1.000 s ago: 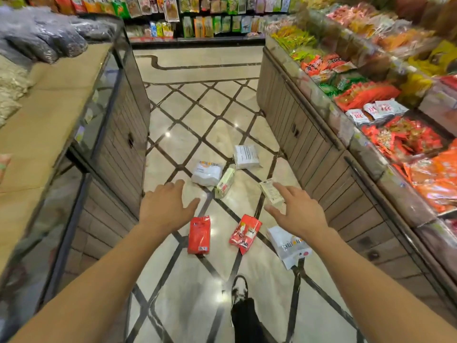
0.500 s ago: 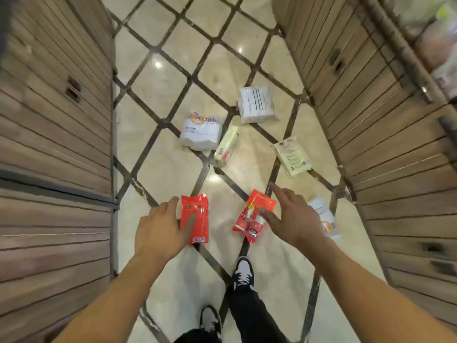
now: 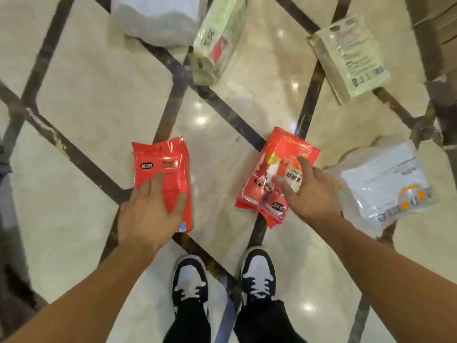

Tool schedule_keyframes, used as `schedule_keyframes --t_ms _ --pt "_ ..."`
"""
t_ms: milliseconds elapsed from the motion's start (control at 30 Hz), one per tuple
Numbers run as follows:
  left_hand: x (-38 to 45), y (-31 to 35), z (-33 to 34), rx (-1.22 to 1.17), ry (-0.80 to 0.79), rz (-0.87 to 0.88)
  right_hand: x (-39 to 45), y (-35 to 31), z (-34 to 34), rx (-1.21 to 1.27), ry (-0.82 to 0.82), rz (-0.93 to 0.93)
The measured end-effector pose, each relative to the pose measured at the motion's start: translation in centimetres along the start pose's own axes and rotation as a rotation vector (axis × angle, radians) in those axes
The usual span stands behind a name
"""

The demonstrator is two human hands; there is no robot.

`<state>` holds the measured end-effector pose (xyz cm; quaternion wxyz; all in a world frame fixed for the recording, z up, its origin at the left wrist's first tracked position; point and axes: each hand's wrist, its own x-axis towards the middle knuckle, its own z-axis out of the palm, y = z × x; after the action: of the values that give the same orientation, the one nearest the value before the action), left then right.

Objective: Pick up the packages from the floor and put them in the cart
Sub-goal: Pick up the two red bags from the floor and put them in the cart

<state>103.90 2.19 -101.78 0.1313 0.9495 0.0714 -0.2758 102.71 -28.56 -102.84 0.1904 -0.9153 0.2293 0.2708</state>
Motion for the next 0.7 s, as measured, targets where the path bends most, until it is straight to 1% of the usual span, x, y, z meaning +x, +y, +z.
schedule_keyframes --t_ms 100,167,200,300,433,500,567,633,700 --pt "2.7 -3.1 4.7 0.043 0.078 -0.102 2.4 1.5 5.1 0.189 0.132 0.129" --pt "3.9 -4.8 6.9 -0.017 0.162 -0.176 3.6 2.1 7.8 0.376 0.222 0.237" --pt "4.5 -5.5 7.5 -0.083 0.190 -0.209 4.2 2.5 8.8 0.456 0.240 0.276" --pt "6.0 -6.9 8.5 -0.282 0.198 -0.282 5.7 3.6 11.0 0.668 0.233 0.334" --pt "6.9 -7.8 9.3 -0.493 0.175 -0.339 7.1 3.8 11.5 0.844 0.219 0.376" --pt "6.9 -7.8 9.6 -0.605 0.164 -0.338 7.6 4.0 11.5 0.890 0.203 0.373" --pt "6.7 -7.6 9.7 -0.681 0.158 -0.334 7.7 3.8 11.5 0.885 0.158 0.328" --pt "6.7 -7.8 10.1 -0.709 0.163 -0.346 7.5 3.2 11.4 0.853 0.096 0.267" --pt "6.9 -7.8 10.3 -0.702 0.181 -0.359 7.3 2.2 11.5 0.808 0.082 0.218"
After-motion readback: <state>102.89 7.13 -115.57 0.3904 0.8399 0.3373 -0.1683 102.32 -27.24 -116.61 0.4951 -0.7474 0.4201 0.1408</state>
